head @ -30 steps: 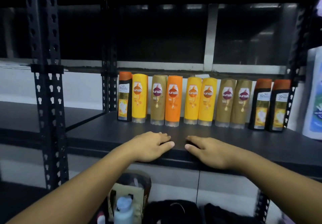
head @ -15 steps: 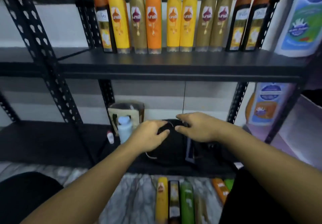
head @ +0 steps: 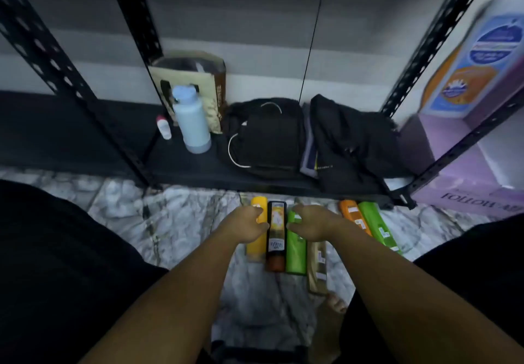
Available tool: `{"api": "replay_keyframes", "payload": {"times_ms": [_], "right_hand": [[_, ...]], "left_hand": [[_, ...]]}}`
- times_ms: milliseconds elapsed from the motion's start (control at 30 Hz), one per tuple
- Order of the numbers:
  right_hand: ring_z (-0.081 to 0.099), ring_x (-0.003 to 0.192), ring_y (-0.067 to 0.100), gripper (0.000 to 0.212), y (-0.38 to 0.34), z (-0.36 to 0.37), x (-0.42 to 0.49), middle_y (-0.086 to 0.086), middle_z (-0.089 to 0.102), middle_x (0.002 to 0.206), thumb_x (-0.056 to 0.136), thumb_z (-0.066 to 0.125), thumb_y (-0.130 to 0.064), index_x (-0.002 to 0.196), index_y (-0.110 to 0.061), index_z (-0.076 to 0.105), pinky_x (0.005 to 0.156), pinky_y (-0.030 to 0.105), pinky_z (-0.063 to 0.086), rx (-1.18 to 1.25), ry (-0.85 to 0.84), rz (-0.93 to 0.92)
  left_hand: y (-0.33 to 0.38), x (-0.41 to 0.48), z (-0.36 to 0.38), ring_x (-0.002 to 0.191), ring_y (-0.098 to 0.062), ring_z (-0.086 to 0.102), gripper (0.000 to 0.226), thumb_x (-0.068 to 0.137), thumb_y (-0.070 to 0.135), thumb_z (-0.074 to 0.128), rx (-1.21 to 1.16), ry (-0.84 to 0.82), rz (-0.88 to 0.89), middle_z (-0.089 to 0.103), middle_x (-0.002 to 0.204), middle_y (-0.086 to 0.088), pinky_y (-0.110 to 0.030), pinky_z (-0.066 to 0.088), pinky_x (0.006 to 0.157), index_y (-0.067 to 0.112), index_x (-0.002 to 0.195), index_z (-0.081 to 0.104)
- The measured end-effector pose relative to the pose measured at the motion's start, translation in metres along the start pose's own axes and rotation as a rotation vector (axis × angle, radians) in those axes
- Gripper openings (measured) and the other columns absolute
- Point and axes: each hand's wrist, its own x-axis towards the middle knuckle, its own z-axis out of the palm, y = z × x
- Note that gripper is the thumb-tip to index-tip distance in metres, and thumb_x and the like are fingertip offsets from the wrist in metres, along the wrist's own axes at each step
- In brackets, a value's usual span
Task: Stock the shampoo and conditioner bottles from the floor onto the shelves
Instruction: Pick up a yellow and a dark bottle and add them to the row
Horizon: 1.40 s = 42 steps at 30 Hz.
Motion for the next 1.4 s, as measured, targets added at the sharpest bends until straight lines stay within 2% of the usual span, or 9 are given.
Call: {"api": "replay_keyframes", "payload": {"times_ms": [200,333,467,533,633,833,967,1167,1400], "right_hand": [[0.041,0.142,0.029,0.065,0.014,0.045,0.052,0.01,0.041,0.158,0.102,0.049,-0.05,0.156,-0.015,0.035,0.11,0.034,0.039,0.108,-0.09,0.073],[0.059,0.116,0.027,0.048,0.018,0.071,0.093,0.011,0.062,0.132,0.099,0.051,-0.048,0.132,-0.014,0.059,0.095,0.037,0.051,0.222,-0.099,0.141],[0.065,0.099,0.025,0.029,0.014,0.094,0.127,0.009,0.069,0.108,0.097,0.058,-0.034,0.113,-0.011,0.066,0.087,0.04,0.056,0.504,0.006,0.263],[0.063,0.092,0.021,0.021,0.01,0.1,0.145,0.006,0.068,0.105,0.096,0.059,-0.026,0.11,-0.011,0.064,0.078,0.032,0.052,0.654,0.084,0.34],[0.06,0.083,0.02,0.026,0.003,0.1,0.17,0.009,0.067,0.104,0.095,0.061,-0.027,0.112,-0.007,0.064,0.062,0.027,0.043,0.81,0.157,0.49],[0.067,0.097,0.03,0.045,0.007,0.11,0.209,0.01,0.068,0.107,0.084,0.07,-0.037,0.117,-0.009,0.059,0.081,0.038,0.058,0.526,0.037,0.457],[0.067,0.097,0.027,0.063,0.008,0.121,0.214,0.007,0.067,0.11,0.07,0.082,-0.05,0.119,-0.016,0.06,0.084,0.042,0.059,0.545,-0.005,0.458],[0.058,0.088,0.021,0.059,-0.003,0.13,0.208,0.006,0.06,0.107,0.082,0.079,-0.023,0.126,-0.008,0.042,0.067,0.03,0.047,0.777,0.027,0.49],[0.065,0.099,0.023,0.055,-0.001,0.109,0.182,-0.002,0.066,0.101,0.08,0.081,-0.01,0.121,-0.022,0.046,0.089,0.044,0.054,0.984,0.056,0.314]], "left_hand": [[-0.017,0.042,0.026,0.14,-0.028,0.048,0.069,0.101,0.048,0.057,-0.159,-0.06,-0.108,0.043,0.159,-0.011,-0.037,0.045,0.11,0.015,0.158,0.037],[-0.037,0.063,0.047,0.134,-0.028,0.053,0.065,0.101,0.044,0.056,-0.206,-0.077,-0.179,0.051,0.153,-0.012,-0.033,0.046,0.106,0.019,0.158,0.037],[-0.053,0.078,0.062,0.127,-0.027,0.056,0.049,0.101,0.035,0.058,-0.292,-0.071,-0.226,0.06,0.137,-0.01,-0.031,0.042,0.093,0.012,0.143,0.051],[-0.062,0.09,0.074,0.113,-0.026,0.061,0.034,0.1,0.033,0.061,-0.371,-0.036,-0.241,0.063,0.114,-0.001,-0.028,0.041,0.08,0.016,0.128,0.056],[-0.071,0.11,0.084,0.098,-0.022,0.061,0.027,0.1,0.041,0.06,-0.525,-0.035,-0.312,0.064,0.104,0.002,-0.027,0.04,0.067,0.019,0.114,0.055],[-0.084,0.133,0.091,0.108,-0.025,0.064,0.055,0.088,0.044,0.077,-0.678,-0.097,-0.425,0.065,0.122,-0.004,-0.043,0.056,0.091,0.017,0.129,0.052],[-0.095,0.131,0.098,0.105,-0.028,0.064,0.071,0.075,0.036,0.09,-0.719,-0.101,-0.525,0.06,0.115,-0.002,-0.053,0.061,0.083,0.019,0.123,0.042],[-0.097,0.122,0.104,0.101,-0.027,0.064,0.073,0.068,0.034,0.094,-0.704,-0.01,-0.54,0.061,0.111,-0.003,-0.054,0.06,0.084,0.018,0.117,0.042],[-0.088,0.104,0.065,0.096,-0.021,0.068,0.079,0.058,0.024,0.097,-0.733,0.081,-0.397,0.067,0.105,0.0,-0.047,0.059,0.085,0.018,0.117,0.046]]}}
